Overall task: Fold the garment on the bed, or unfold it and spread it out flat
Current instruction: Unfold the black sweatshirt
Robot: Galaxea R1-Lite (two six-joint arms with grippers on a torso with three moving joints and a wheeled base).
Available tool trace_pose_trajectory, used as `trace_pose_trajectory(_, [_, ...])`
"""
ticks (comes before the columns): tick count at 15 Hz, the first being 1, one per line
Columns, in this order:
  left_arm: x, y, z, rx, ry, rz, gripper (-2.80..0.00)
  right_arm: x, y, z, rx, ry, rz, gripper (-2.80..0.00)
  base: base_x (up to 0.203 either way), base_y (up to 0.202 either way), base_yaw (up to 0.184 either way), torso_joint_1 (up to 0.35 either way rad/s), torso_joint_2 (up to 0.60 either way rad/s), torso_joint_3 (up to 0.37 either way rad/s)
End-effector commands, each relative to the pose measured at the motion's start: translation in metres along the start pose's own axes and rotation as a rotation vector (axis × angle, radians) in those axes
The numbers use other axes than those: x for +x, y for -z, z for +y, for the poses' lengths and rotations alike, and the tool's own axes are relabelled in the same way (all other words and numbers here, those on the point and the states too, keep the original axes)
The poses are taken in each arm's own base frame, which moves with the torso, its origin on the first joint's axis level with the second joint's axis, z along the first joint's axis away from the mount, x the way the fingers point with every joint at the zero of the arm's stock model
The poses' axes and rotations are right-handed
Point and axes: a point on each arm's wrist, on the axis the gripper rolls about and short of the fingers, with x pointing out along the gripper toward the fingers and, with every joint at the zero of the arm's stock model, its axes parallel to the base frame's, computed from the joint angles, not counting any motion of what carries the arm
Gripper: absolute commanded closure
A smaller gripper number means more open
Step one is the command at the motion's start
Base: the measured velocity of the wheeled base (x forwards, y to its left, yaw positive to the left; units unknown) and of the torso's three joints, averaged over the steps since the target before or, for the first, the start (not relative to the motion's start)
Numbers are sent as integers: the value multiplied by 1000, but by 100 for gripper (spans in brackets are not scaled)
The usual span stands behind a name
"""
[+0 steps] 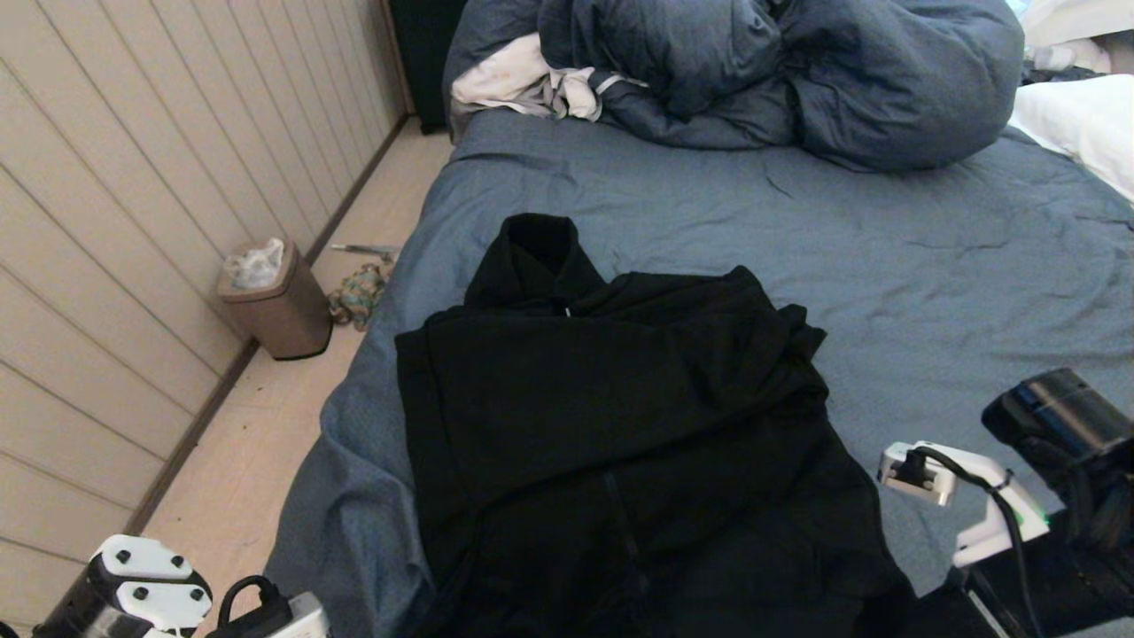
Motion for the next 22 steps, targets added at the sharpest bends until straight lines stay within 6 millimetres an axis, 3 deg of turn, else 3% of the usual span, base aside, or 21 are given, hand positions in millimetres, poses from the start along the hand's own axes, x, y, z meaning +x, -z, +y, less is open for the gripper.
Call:
trace_pose_trajectory(1, [4,-1,2,-22,-6,31,0,4,2,-2,8,1,25,0,0,0,0,0,0,0])
trace_pose_trajectory(6, [9,-6,5,-41,-46,50,0,5,3,-3,8,18,35,0,0,0,0,0,0,0])
trace_pose_trajectory(7, [8,-4,4,-37,-45,49,-12,5,4,-2,4,21,36,-12,0,0,0,0,0,0])
trace_pose_trajectory(8, [6,-3,3,-29,-40,40,-280,5,4,-2,0,22,34,-280,0,0,0,0,0,0])
trace_pose_trajectory(14, [1,4,2,11,-36,18,-280,3,3,-2,4,29,23,-280,0,0,0,0,0,0])
trace_pose_trajectory(17, [-8,-14,-2,24,-62,-84,-280,-9,-6,-12,20,73,-76,-280,0,0,0,0,0,0])
trace_pose_trajectory(18, [-13,-27,-4,22,-81,-139,-280,-18,-14,-15,23,98,-126,0,0,0,0,0,0,0])
trace_pose_trajectory(20, [-30,-61,-5,2,-120,-273,-280,-38,-33,-18,24,140,-226,0,0,0,0,0,0,0])
trace_pose_trajectory(21, [-37,-79,-4,-7,-135,-324,0,-48,-45,-18,22,153,-273,0,0,0,0,0,0,0])
trace_pose_trajectory(22, [-44,-99,-3,-8,-145,-370,0,-56,-61,-20,32,160,-317,0,0,0,0,0,0,0])
